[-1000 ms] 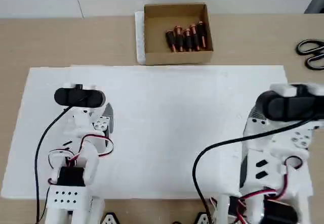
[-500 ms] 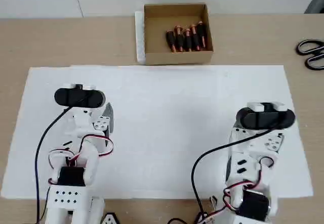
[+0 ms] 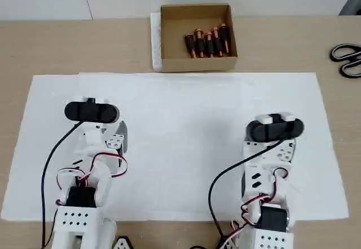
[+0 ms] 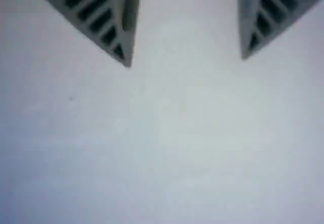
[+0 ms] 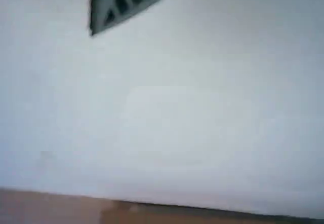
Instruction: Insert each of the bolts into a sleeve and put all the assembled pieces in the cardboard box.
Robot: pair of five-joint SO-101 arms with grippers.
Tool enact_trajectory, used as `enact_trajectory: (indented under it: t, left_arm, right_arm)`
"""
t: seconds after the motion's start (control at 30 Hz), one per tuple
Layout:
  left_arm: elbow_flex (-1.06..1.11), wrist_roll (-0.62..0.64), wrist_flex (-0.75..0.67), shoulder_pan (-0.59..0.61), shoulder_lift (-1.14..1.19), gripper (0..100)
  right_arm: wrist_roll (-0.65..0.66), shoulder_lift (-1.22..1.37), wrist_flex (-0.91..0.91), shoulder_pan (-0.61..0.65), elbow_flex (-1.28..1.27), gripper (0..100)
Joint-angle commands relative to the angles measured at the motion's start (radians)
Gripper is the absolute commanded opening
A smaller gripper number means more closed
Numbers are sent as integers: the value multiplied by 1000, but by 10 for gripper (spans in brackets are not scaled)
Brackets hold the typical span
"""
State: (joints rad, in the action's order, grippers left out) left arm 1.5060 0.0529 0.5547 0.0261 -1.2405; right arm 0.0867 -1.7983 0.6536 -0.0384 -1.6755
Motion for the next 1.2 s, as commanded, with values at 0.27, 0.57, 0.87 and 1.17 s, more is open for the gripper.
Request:
enact_trajectory:
  t: [0.27,0.57,0.87,1.17]
  left_arm:
    - [50,-2,-21,-3,-11,131]
    - [50,-2,-21,-3,-11,131]
    - [50,-2,-18,-3,-11,131]
    - [50,0,-17,-3,-11,131]
  right_arm:
    - [2,-13,-18,73,-9,263]
    - [0,-12,81,74,-9,263]
    - [-2,-12,222,77,-9,264]
    - [-2,-12,222,335,-9,264]
